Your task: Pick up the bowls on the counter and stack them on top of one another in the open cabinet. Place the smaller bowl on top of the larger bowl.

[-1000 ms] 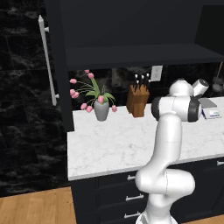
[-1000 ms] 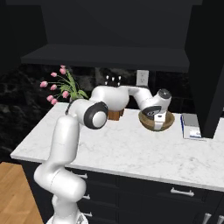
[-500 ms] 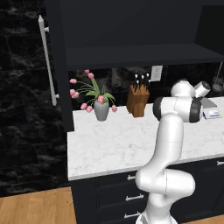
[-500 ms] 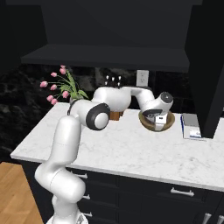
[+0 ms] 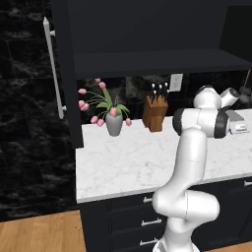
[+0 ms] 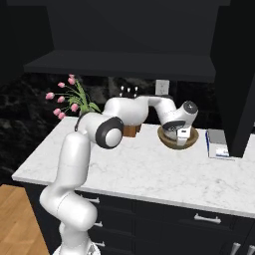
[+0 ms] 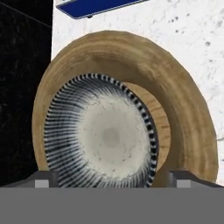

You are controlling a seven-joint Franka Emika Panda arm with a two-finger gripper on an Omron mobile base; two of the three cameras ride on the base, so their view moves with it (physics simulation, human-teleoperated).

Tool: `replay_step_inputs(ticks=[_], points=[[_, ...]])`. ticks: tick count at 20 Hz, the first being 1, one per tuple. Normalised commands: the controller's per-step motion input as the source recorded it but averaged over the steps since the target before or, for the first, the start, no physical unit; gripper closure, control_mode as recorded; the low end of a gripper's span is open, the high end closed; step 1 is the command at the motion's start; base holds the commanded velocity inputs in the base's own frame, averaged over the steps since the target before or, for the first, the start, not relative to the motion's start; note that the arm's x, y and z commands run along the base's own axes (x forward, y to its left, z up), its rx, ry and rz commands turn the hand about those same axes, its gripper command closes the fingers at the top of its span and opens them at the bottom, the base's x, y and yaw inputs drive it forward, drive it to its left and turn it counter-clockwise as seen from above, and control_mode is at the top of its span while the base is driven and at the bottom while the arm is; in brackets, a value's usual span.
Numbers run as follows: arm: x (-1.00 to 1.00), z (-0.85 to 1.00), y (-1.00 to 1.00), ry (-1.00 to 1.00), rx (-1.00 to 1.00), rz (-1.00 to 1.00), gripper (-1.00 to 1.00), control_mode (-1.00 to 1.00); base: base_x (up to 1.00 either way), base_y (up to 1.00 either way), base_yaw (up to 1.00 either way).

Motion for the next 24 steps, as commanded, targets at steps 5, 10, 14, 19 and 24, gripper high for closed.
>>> replay_step_inputs(ticks=[5, 10, 14, 19, 24], points=[[-0.22, -0.02, -0.22, 0.00, 0.00, 0.00, -1.00, -1.00, 0.00, 0.00, 0.00], [-0.04, -0.18, -0.07, 0.08, 0.00, 0.00, -1.00, -1.00, 0.00, 0.00, 0.00], [0.00, -0.34, -0.12, 0.13, 0.00, 0.00, -1.00, -1.00, 0.00, 0.00, 0.00], [0.02, -0.26, -0.07, 0.04, 0.00, 0.00, -1.00, -1.00, 0.00, 0.00, 0.00], [-0.01, 0.02, 0.00, -0.01, 0.00, 0.00, -1.00, -1.00, 0.00, 0.00, 0.00]])
